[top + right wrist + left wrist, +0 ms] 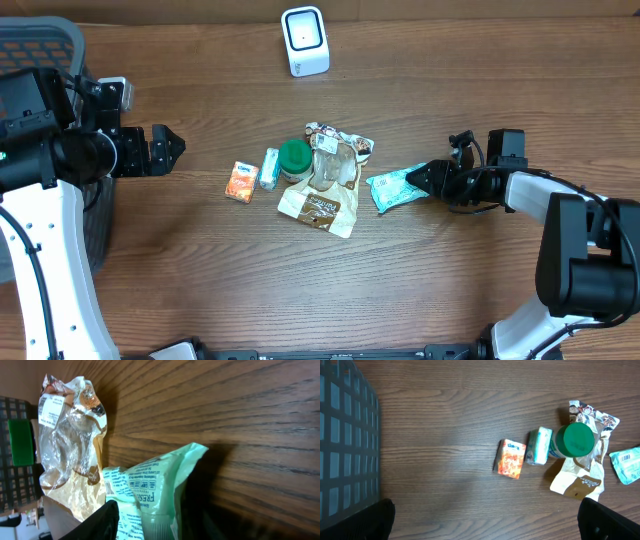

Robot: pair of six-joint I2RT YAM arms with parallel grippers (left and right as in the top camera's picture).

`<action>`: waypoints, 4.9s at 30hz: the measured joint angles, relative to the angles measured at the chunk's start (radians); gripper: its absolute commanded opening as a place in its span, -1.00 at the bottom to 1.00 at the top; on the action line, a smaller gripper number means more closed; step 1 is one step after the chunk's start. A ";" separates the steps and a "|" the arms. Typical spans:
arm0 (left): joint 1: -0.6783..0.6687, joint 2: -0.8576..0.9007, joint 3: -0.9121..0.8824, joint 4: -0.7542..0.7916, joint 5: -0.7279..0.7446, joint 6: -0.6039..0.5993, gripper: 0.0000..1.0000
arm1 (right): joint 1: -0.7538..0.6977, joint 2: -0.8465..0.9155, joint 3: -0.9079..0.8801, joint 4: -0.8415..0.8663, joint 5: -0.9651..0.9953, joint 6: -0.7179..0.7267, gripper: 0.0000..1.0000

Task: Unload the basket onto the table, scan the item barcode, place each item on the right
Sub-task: 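Lift the wipes packet and hold it in front of the scanner, then carry the wipes packet right and set it on the table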

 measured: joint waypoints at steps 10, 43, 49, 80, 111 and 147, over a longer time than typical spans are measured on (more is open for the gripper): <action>0.000 0.000 0.000 0.000 0.000 0.000 1.00 | 0.001 0.036 0.002 0.064 -0.045 0.000 -0.05; 0.000 0.000 0.000 0.000 0.000 0.000 0.99 | -0.007 -0.351 0.277 -0.349 -0.068 0.061 -0.92; 0.000 0.000 0.000 0.000 0.000 0.000 0.99 | 0.091 -0.607 0.277 -0.325 0.077 0.177 -0.92; 0.000 0.000 0.000 0.000 0.000 0.000 0.99 | 0.649 -0.653 0.481 -0.444 0.766 0.445 -0.92; 0.000 0.000 0.000 0.000 0.000 0.000 0.99 | 0.718 0.345 1.034 0.374 1.356 -0.928 -0.92; 0.000 0.000 0.000 0.000 0.000 0.000 0.99 | 0.663 0.588 1.034 0.687 1.164 -1.330 -0.92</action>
